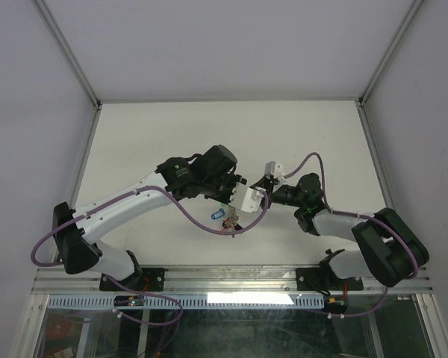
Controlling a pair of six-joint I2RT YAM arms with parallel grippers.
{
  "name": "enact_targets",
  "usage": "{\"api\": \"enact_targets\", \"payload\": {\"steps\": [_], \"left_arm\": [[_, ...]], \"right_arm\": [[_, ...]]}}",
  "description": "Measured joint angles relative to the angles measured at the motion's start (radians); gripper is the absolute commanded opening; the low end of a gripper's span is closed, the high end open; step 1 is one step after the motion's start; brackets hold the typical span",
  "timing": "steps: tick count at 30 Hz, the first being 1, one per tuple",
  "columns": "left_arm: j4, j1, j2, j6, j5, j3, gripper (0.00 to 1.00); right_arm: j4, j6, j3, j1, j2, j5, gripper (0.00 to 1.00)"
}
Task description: Put the keys on the keyring
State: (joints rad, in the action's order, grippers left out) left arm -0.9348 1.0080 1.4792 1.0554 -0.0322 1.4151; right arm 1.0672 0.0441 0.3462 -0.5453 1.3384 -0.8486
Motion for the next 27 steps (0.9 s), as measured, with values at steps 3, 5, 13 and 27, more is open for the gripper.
{"api": "enact_targets", "payload": {"steps": [3, 5, 13, 27], "left_arm": [[0.036, -0.011, -0.062, -0.019, -0.014, -0.054, 0.33], [0.066, -0.026, -0.095, -0.033, -0.049, -0.091, 0.33], [0.336, -0.151, -0.248, -0.164, -0.262, -0.346, 0.31], [0.942, -0.224, -0.316, -0.534, -0.485, -0.619, 0.21]], "right_arm": [[0.043, 0.004, -0.019, 0.013, 0.000, -0.001, 0.00], [0.071, 0.007, -0.033, 0.021, 0.000, -0.003, 0.00], [0.200, 0.041, -0.080, 0.042, 0.000, -0.012, 0.00], [0.418, 0.150, -0.100, 0.053, 0.047, -0.051, 0.00]]}}
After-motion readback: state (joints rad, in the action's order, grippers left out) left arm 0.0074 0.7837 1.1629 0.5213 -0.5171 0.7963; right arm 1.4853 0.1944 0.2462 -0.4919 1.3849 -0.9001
